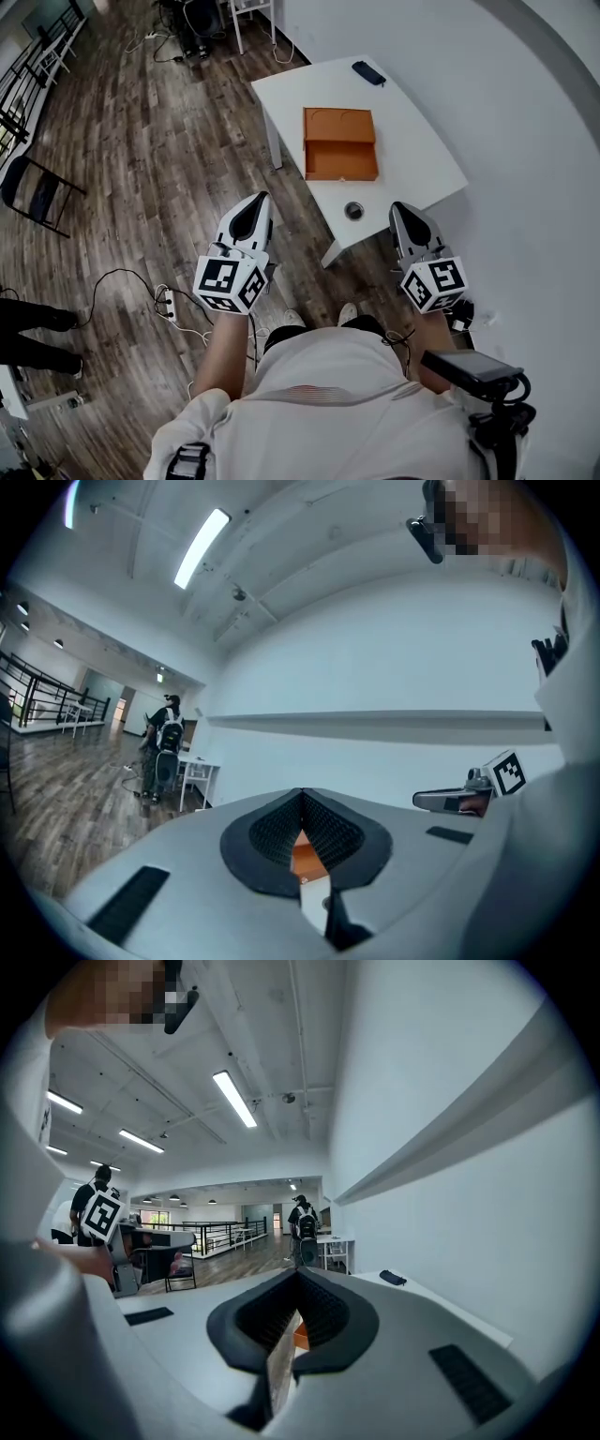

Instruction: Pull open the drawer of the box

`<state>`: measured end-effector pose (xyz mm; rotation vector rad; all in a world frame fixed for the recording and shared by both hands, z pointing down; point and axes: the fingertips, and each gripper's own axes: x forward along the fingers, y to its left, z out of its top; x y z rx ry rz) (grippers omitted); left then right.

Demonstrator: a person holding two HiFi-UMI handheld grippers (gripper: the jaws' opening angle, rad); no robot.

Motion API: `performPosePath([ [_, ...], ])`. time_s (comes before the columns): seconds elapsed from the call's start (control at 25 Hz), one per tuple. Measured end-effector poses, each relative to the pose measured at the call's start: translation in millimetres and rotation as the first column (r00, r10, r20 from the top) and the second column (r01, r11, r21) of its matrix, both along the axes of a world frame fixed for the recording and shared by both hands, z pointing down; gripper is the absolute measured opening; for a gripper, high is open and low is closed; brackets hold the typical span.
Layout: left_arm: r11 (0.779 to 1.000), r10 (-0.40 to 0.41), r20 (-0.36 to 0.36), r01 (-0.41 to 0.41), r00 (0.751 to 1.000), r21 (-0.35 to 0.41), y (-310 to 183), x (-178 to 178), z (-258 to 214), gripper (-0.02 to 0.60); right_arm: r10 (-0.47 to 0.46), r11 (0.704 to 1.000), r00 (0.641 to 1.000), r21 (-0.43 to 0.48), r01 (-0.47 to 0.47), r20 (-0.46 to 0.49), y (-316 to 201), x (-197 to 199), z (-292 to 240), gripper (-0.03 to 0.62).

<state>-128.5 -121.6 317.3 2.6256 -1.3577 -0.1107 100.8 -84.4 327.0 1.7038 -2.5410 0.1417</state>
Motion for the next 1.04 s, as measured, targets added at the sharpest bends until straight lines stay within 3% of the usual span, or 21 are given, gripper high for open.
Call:
performPosePath([
  [0.64,0.999,-0.029,0.018,0.029,0.999,-0.016,28,51,-11,0.012,-0.055,0.998,0.998,0.033,0.054,0.012,7,41,-19,0.003],
  [1.04,0.998,-0.055,0.033,0.055,0.998,-0.002,33,59,-19,0.011,-0.093,0.995,0.996,0.045,0.093,0.008,4,44,-22,0.003],
])
